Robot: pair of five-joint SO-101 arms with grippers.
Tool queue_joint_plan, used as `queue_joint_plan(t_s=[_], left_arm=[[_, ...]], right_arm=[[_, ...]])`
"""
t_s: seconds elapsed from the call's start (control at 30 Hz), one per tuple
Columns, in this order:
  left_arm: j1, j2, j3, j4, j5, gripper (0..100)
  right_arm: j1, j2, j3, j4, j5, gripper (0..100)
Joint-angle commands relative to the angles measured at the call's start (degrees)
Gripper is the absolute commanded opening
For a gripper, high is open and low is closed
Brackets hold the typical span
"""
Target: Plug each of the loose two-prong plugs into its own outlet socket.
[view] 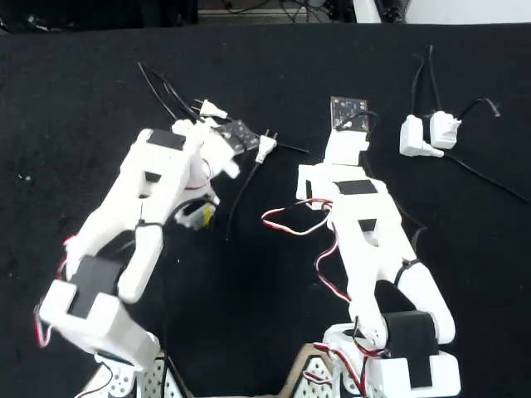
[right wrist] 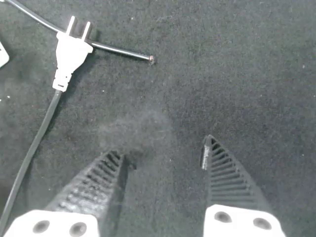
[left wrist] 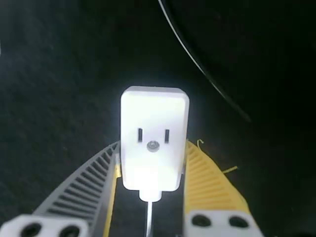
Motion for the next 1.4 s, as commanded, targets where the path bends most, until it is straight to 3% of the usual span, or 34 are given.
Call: queue_joint_plan(t_s=[0.0,0.23,0.47,0.67,0.77,0.9,1.07,1.37], left_arm=[[2.2,-11.1,7.8,0.9,-1.0,3],[7.4,-20.8,24.8,-7.7,-0.8,3],[8.1,-21.2,31.1,-8.3,-1.0,4],[6.1,-21.2,31.2,-8.6,-1.1,24],[2.8,-21.5,29.0,-8.2,-1.1,25],[-2.4,-21.6,21.7,0.1,-2.6,22],[-3.6,-21.6,15.6,12.9,-4.8,20],[-3.4,-21.7,27.5,10.5,-4.7,19]], right_arm=[[0.5,-3.2,-3.9,-0.8,-0.4,20.8],[0.5,-3.2,-3.8,-1.1,-0.4,20.8],[0.5,-3.0,-3.8,-1.1,-0.4,20.8],[0.5,-2.9,-3.9,-1.1,-0.4,20.8],[0.5,-2.9,-3.9,-1.1,-0.4,20.8],[0.5,-2.9,-3.8,-1.1,-0.4,20.8],[0.5,-2.9,-3.8,-1.1,-0.4,20.8],[0.5,-2.8,-3.8,-1.1,-0.4,20.8]])
